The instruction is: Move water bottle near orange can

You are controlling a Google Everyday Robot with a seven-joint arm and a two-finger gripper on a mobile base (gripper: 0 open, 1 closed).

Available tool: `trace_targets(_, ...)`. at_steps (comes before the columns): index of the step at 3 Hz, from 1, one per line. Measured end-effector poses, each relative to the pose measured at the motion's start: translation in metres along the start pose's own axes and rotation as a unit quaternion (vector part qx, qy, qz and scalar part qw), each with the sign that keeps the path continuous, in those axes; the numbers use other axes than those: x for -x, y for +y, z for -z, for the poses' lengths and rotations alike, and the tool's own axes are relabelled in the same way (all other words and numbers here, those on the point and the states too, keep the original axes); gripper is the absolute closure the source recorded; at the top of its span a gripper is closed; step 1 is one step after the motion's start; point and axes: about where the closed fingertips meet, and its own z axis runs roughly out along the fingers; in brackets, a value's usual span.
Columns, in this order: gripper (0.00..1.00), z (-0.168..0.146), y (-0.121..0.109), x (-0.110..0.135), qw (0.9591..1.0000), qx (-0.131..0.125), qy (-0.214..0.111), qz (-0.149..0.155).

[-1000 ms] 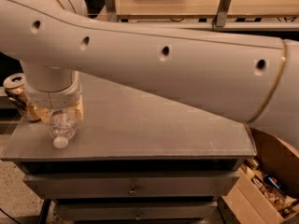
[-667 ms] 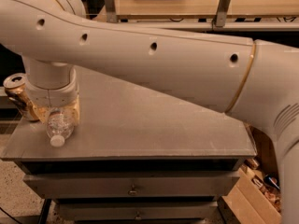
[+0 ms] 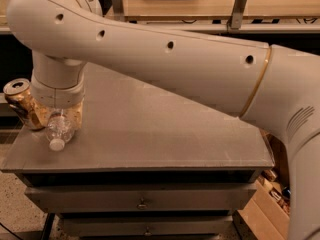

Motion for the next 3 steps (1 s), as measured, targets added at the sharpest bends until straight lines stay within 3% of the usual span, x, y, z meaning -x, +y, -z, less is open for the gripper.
trace_targets(2,0.12,0.0100,-0.0105,-0.0068,0.9986,-0.051,0.012,0.007)
trace_targets(3,0.00,0.0105,-0.0115,-0.0082,0.9985,-0.052,0.016,0.007)
